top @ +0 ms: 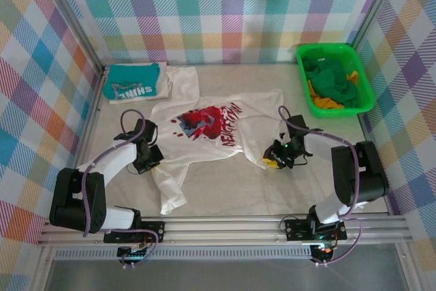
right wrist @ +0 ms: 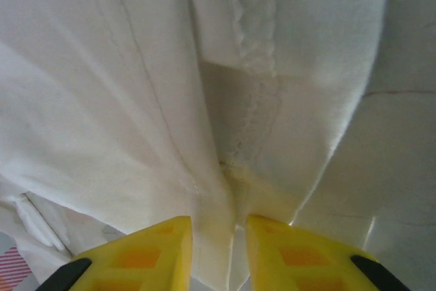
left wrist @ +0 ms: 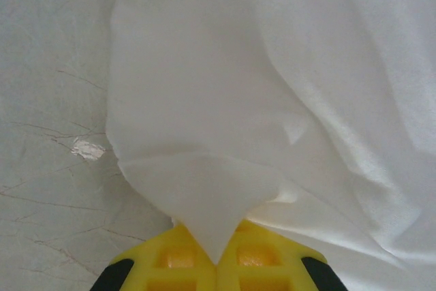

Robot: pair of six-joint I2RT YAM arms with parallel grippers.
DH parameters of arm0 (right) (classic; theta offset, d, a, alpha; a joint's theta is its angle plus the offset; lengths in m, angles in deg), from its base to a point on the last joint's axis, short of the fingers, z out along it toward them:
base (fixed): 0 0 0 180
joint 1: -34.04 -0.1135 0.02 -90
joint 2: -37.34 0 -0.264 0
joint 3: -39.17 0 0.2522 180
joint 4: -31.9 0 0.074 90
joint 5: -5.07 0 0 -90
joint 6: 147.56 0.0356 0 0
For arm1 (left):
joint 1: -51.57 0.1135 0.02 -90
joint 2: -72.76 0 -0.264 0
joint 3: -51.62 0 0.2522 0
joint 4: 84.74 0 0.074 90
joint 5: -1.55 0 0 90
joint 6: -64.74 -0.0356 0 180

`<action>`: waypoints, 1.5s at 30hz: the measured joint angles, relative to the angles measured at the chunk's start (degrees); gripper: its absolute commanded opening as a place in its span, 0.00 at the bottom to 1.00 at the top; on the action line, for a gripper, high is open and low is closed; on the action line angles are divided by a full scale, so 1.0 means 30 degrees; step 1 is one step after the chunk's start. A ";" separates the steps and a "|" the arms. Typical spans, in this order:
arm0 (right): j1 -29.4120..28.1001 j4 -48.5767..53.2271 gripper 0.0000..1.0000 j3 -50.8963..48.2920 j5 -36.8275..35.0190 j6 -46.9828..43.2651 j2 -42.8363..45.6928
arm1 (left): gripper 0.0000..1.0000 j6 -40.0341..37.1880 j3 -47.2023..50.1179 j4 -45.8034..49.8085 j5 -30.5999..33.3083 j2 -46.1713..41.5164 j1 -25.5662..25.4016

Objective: Fold and stack the t-shirts

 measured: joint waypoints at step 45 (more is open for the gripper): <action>0.5282 0.6135 0.00 0.5093 -0.1071 -0.2280 0.4226 | 0.00 -0.2091 -0.3155 0.3636 0.0415 -0.1909 0.2579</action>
